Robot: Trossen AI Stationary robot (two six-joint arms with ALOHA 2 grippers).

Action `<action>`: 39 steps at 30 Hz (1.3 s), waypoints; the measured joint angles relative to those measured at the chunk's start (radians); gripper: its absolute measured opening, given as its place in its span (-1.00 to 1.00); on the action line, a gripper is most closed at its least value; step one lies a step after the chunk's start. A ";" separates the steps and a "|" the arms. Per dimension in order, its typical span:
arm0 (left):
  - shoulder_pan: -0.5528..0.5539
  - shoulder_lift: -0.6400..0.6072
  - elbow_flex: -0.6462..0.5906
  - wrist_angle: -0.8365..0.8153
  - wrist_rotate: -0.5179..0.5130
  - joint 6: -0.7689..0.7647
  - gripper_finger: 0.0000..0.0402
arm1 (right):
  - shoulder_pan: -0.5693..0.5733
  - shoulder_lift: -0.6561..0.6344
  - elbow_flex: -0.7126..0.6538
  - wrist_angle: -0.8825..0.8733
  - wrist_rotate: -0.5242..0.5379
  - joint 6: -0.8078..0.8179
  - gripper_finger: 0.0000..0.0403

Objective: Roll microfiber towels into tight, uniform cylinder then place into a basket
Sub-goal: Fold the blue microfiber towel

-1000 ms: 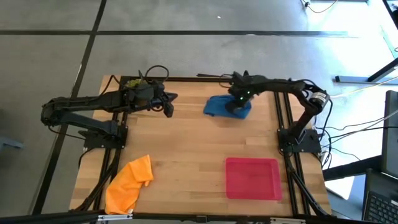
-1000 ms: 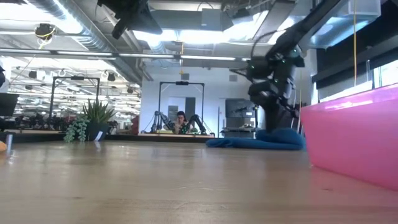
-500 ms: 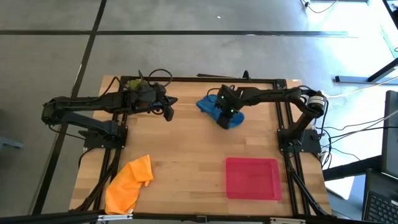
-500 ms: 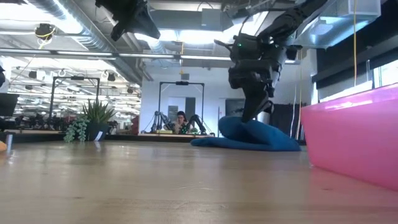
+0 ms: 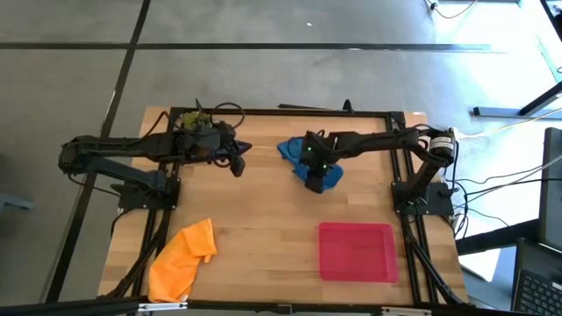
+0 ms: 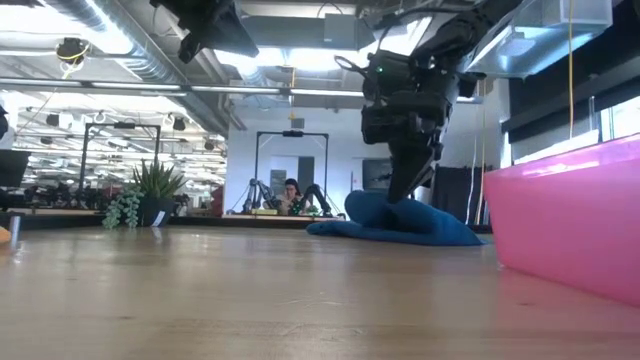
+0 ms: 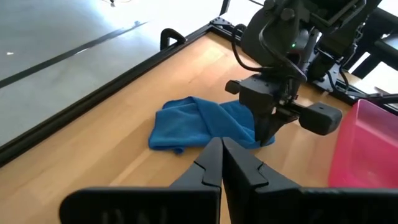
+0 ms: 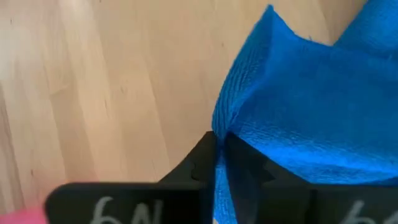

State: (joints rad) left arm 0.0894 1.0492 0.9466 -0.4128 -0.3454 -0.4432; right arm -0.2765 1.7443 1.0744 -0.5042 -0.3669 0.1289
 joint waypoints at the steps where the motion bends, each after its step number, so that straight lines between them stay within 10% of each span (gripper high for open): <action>1: -0.003 0.000 0.000 -0.001 0.000 0.002 -1.00 | 0.002 0.000 0.000 0.000 0.004 -0.004 -0.74; 14: -0.007 0.000 0.000 -0.005 0.000 0.005 -1.00 | 0.032 0.000 0.009 0.021 0.007 -0.048 -0.08; 39: -0.007 0.000 0.000 0.001 -0.001 0.009 -1.00 | 0.101 0.156 -0.008 0.327 0.205 -0.345 -0.10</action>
State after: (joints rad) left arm 0.0826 1.0492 0.9466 -0.4118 -0.3466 -0.4343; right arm -0.1757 1.8999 1.0660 -0.1773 -0.1622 -0.2159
